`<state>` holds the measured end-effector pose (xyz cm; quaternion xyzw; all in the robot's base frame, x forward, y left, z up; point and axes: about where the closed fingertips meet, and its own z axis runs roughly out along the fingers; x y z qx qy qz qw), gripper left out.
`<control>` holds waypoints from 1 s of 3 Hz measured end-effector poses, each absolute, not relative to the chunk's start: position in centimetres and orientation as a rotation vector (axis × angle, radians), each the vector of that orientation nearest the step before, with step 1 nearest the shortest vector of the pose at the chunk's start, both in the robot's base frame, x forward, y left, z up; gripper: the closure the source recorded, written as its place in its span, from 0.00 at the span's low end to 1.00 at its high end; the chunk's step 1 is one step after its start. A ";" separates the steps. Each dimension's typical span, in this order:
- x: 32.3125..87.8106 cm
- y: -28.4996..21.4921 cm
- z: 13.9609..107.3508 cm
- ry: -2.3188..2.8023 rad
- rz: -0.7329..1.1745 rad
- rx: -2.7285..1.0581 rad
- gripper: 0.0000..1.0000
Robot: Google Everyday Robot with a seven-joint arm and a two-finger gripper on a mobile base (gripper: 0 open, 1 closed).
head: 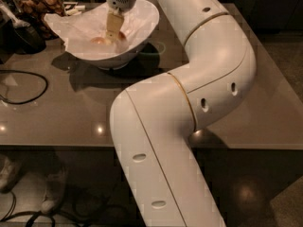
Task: Pick apple from white bowl
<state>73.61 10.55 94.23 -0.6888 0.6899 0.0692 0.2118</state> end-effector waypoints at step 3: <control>73.9 10.5 93.4 1.941 0.209 -1.902 0.00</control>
Offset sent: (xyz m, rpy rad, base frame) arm 0.0000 0.0000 0.0000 0.0000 0.0000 0.0000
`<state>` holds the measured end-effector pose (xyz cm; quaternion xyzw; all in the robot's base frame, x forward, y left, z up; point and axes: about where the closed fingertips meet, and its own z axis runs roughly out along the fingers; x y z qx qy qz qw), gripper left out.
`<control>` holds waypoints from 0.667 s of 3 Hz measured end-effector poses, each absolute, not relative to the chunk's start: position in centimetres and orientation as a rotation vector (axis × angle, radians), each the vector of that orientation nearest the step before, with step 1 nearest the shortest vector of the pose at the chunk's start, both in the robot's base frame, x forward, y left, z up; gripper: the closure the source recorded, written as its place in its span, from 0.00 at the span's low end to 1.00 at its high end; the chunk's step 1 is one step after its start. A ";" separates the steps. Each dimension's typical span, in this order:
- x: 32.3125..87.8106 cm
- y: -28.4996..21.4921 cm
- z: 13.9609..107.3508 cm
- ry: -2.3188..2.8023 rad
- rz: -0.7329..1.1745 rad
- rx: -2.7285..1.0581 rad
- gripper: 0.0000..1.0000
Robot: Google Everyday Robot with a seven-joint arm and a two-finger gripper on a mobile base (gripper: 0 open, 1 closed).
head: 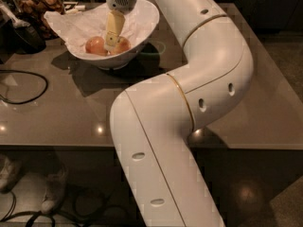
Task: Pick apple from white bowl
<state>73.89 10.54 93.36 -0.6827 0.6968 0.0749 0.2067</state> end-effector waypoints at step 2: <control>74.2 10.2 91.4 2.005 0.269 -1.871 0.12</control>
Offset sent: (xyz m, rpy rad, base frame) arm 0.0180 -0.0133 -0.0066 0.0024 0.1157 -0.0411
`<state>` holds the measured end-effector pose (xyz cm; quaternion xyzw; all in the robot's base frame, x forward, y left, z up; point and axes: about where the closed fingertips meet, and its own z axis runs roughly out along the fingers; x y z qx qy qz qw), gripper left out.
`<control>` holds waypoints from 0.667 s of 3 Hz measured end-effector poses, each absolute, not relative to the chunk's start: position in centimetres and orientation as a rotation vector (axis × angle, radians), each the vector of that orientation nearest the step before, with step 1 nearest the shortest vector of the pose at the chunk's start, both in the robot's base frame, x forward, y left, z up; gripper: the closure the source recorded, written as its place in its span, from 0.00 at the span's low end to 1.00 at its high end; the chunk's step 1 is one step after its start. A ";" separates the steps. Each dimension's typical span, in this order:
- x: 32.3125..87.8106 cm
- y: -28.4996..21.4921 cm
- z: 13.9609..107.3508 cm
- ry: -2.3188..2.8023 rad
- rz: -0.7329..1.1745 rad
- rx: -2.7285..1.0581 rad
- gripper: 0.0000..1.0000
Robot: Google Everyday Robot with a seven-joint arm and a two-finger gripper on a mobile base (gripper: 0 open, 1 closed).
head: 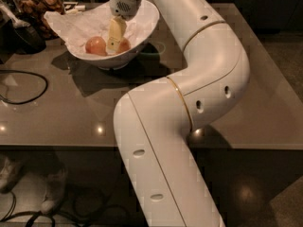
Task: Pick apple from white bowl
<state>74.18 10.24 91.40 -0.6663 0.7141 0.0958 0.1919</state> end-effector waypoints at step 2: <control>73.7 10.9 91.1 1.982 0.336 -1.885 0.18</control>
Offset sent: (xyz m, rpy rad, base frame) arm 0.0172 0.0002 0.0288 0.0211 0.0820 0.0680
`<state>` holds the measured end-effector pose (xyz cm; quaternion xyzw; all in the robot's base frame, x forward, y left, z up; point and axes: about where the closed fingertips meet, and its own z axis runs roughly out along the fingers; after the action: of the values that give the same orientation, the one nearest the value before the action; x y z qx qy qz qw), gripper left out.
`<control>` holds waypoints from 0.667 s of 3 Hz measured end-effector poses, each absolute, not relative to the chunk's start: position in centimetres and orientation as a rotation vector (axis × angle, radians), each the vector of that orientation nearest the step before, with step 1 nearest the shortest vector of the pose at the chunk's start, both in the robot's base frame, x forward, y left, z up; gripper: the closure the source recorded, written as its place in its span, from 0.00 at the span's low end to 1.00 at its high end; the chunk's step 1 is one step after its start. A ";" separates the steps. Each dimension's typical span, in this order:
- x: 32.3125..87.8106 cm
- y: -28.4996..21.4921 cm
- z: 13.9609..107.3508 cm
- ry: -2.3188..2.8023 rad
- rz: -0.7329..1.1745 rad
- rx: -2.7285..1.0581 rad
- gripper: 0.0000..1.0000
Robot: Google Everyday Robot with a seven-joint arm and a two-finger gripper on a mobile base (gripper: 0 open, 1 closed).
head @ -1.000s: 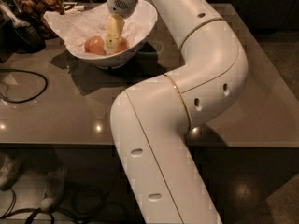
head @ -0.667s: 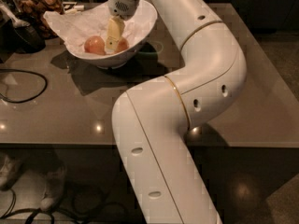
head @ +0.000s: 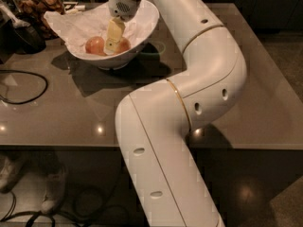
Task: Pick apple from white bowl
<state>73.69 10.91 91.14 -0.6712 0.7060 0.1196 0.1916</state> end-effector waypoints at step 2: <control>74.1 10.2 91.4 1.980 0.317 -1.874 0.23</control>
Offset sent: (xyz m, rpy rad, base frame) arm 0.0587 -0.0293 0.0543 -0.0428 0.0182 0.0029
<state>74.08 10.18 91.40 -0.6694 0.7073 0.1133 0.1971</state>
